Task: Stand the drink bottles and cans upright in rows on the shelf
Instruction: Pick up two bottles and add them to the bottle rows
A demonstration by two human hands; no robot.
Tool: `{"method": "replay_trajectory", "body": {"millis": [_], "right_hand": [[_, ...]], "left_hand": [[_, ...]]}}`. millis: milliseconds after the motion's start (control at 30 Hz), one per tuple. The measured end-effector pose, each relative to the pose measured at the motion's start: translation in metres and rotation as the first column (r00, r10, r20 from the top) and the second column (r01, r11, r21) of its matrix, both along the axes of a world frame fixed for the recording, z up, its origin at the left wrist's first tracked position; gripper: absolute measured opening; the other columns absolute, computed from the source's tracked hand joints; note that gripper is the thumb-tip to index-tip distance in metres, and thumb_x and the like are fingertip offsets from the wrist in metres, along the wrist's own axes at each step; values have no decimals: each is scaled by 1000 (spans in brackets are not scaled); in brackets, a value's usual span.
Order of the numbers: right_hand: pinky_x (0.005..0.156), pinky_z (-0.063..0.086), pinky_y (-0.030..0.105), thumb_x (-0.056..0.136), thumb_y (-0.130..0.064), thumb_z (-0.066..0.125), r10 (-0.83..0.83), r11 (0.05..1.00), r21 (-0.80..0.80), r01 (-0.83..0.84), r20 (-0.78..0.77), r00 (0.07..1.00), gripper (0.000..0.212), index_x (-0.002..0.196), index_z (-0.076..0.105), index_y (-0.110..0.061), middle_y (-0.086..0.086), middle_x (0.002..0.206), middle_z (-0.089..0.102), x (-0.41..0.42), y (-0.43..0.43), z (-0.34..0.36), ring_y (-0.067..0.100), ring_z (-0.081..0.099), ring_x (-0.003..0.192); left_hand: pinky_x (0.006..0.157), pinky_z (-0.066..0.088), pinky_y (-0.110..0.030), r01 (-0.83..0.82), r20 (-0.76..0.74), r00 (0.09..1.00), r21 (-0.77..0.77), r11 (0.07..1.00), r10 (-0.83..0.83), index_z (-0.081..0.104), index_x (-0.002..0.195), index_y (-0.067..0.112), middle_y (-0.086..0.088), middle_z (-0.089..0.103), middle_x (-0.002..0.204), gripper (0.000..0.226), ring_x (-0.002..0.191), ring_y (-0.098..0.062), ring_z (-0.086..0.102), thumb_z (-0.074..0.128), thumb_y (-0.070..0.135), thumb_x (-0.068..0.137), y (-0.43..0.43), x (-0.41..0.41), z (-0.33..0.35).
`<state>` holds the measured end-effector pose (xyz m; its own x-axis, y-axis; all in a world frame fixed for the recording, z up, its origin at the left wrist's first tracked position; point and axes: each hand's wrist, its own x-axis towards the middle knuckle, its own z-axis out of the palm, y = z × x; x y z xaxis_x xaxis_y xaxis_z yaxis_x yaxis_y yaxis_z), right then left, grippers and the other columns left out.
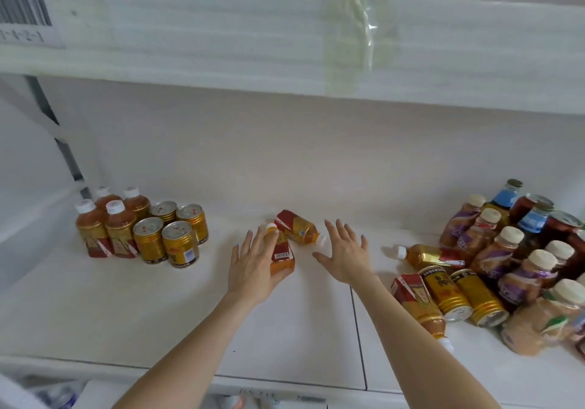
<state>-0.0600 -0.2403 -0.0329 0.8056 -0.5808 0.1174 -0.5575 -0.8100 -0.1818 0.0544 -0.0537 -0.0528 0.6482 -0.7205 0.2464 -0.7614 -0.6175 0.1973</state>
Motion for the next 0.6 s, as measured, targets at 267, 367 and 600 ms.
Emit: {"method": "replay_trajectory", "body": {"millis": [267,367,600], "right_hand": [[116,13,53,86,-63,45,11,999,36,-12,37,999,82,151,7,-28,3,161,11,34,-15,-15,24,12,147],[115,15,53,85,-66,45,18,999,48,-20,53,998,84,150,9,-28,3,160,15,48,-20,-20,25,16,146],[114,19,56,84,-67,46,33,987,156,-44,73,997,83,150,14,-26,2,155,30,71,-27,-33,27,30,140]], "left_hand": [[117,14,-50,-20,-29,999,-53,998,19,12,150,33,-4,11,162,76,148,-28,7,39,67,88,-25,9,-11],[117,18,-49,-50,-60,997,-77,996,45,15,149,35,-5,13,161,64,148,-29,9,32,61,93,-32,15,-17],[115,20,-47,-164,-341,931,-77,983,129,8,148,44,-27,21,153,64,144,-40,16,31,65,92,-39,26,-29]]}}
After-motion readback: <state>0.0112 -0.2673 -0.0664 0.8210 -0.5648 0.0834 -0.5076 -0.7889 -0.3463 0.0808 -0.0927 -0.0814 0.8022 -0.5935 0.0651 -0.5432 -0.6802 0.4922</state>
